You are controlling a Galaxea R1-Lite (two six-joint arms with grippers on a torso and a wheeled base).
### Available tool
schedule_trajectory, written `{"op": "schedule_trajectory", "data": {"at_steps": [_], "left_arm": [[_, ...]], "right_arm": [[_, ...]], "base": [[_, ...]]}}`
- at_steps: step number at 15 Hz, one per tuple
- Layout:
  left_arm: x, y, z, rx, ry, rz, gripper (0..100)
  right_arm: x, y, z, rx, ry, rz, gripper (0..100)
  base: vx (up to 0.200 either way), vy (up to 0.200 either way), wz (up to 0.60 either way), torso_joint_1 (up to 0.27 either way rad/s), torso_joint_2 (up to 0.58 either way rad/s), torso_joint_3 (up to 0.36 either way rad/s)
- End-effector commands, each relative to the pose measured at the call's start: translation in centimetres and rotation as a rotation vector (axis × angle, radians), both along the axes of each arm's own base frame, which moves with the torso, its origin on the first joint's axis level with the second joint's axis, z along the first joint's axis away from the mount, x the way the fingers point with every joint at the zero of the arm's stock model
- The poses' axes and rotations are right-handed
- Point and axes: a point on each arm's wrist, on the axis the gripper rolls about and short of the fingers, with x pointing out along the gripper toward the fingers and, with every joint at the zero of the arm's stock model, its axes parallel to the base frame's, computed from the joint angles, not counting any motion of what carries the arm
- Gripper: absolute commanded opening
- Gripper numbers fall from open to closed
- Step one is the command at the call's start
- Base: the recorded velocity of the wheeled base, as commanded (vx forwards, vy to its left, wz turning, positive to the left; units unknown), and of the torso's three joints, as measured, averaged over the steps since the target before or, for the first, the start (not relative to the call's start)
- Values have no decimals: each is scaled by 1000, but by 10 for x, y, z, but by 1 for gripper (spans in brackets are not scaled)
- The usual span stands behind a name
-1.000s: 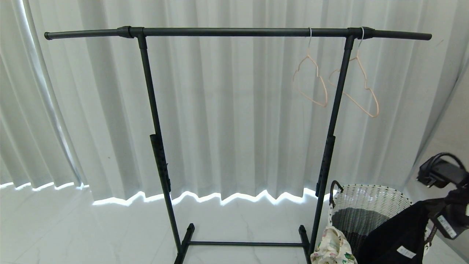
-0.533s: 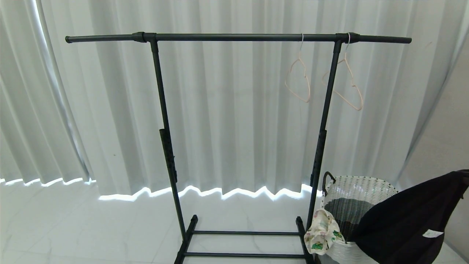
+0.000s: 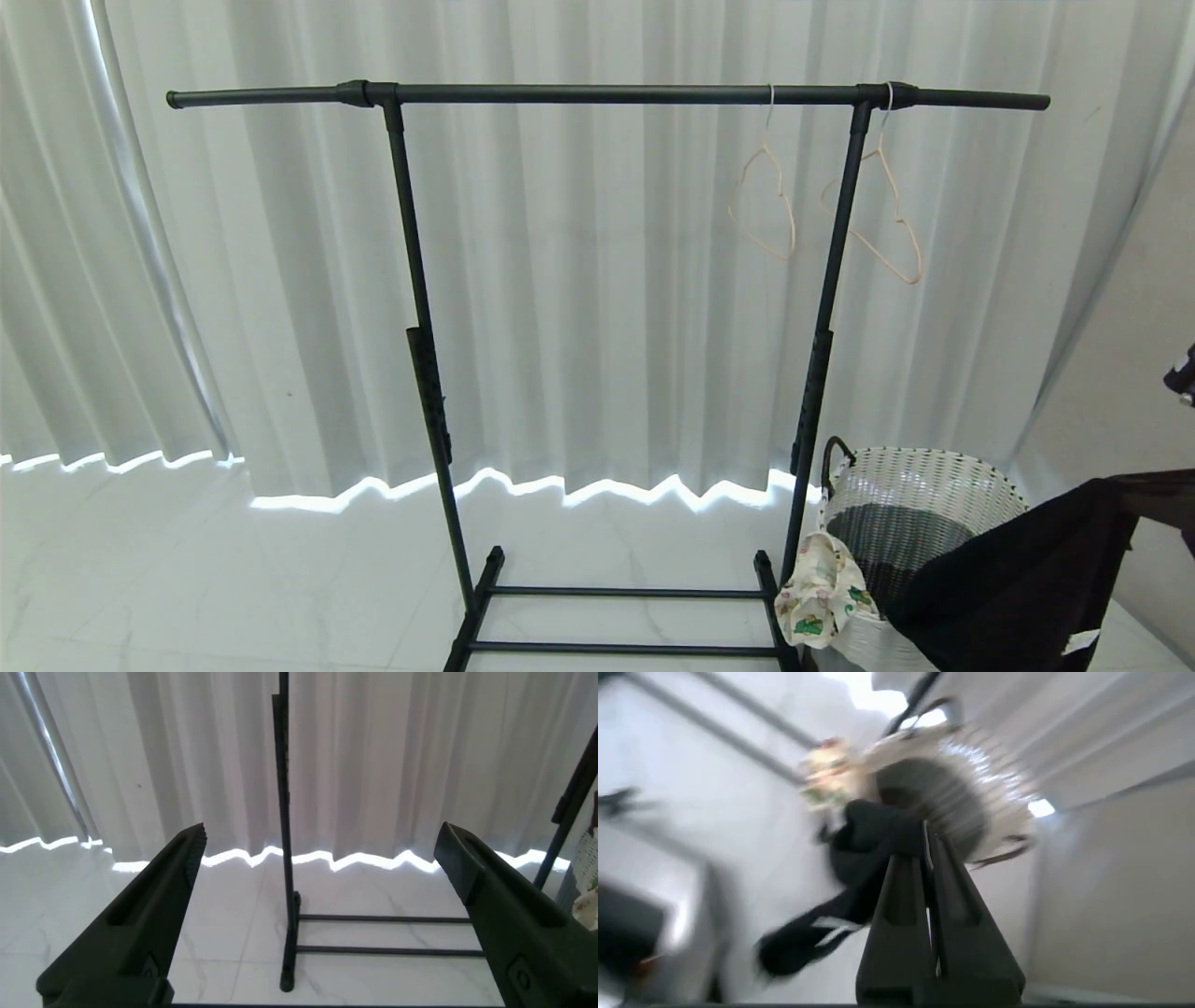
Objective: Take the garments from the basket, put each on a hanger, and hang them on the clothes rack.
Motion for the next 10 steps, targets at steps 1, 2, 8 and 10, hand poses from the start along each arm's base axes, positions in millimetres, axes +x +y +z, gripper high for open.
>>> {"op": "schedule_trajectory", "data": {"at_steps": [1, 2, 8, 10], "left_arm": [[0, 0, 0, -3, -1, -2, 100], [0, 0, 0, -11, -1, -14, 100], [11, -7, 126, 61, -99, -284, 100], [47, -6, 145, 42, 27, -293, 100]], "right_arm": [[3, 8, 1, -3, 52, 28, 0], [3, 8, 2, -24, 103, 29, 0], [-4, 11, 2, 131, 161, 133, 0], [-5, 11, 4, 144, 147, 142, 0]], "base": [[0, 0, 0, 0, 0, 0], [0, 0, 0, 0, 0, 0], [0, 0, 0, 0, 0, 0], [0, 0, 0, 0, 0, 0]]}}
